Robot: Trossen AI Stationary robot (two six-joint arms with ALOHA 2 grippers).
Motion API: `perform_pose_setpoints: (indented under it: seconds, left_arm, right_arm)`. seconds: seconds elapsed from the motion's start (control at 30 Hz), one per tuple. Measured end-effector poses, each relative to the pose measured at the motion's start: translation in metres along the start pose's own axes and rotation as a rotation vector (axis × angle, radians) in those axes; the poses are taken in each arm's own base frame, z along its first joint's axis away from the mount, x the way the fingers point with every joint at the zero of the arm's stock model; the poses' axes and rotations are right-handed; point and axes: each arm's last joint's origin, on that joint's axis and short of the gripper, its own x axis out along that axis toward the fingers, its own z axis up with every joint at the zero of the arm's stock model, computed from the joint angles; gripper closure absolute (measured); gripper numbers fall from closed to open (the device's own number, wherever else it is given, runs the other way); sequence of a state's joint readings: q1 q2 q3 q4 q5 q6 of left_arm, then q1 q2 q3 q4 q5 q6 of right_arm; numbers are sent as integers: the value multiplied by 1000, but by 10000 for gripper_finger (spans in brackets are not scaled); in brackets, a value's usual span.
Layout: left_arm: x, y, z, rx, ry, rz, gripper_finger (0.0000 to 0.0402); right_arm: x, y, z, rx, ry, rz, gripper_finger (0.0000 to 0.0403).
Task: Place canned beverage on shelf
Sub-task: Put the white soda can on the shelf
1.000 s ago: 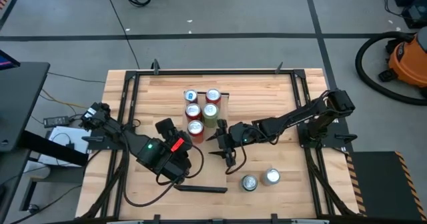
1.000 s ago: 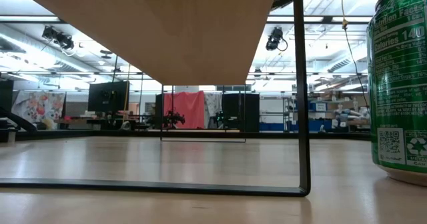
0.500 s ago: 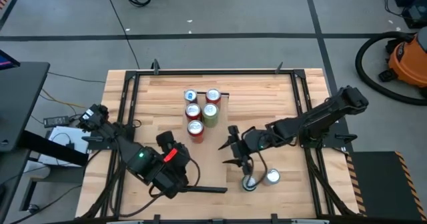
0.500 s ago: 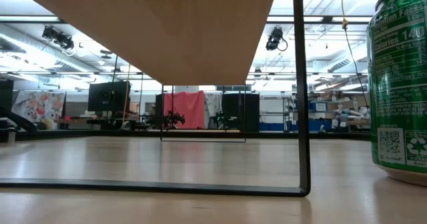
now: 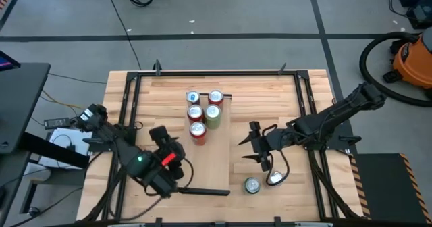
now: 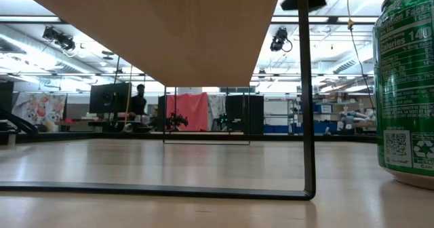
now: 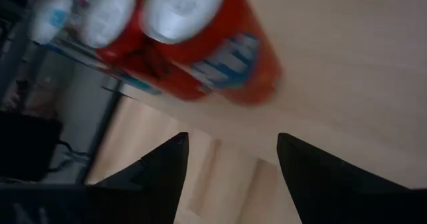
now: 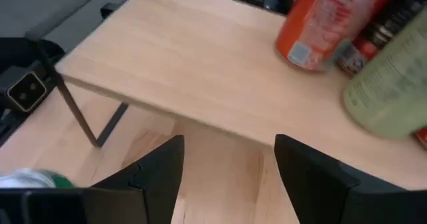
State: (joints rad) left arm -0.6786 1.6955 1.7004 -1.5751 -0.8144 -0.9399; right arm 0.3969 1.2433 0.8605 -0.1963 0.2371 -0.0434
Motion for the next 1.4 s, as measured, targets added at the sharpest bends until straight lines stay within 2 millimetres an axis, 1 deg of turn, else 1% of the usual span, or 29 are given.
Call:
perform_pose_setpoints:
  seconds: [0.13,0.23,0.43,0.53,0.63,0.77,0.9,1.0,1.07,1.23,1.4]
  left_arm:
    - [6,16,6,37,-9,33,162]
    - [8,32,12,49,-26,59,162]
    - [-3,71,15,-6,-58,45,162]
    - [-11,81,14,-45,-105,39,162]
    - [-21,76,11,-39,-147,4,162]
    - [-32,66,3,-6,-225,12,162]
    - [-29,61,-3,-13,-231,27,162]
    - [-27,59,-6,-27,-227,29,162]
    - [-26,58,-7,-23,-222,31,162]
    - [-24,58,-10,11,-202,42,162]
    - [-23,59,-11,31,-194,52,162]
  right_arm:
    - [-3,3,-8,5,6,14,158]
    - [-8,7,-11,-5,12,24,158]
    - [-28,9,-12,20,16,15,158]
    - [-34,17,-12,42,13,117,158]
    - [-35,31,-11,61,30,193,158]
    - [-32,52,-8,46,95,213,158]
    - [-27,70,1,33,166,229,158]
    - [-27,80,0,26,279,224,158]
    - [-29,84,1,51,353,211,155]
    - [-35,96,-6,112,516,172,131]
    - [-39,105,-6,136,549,223,84]
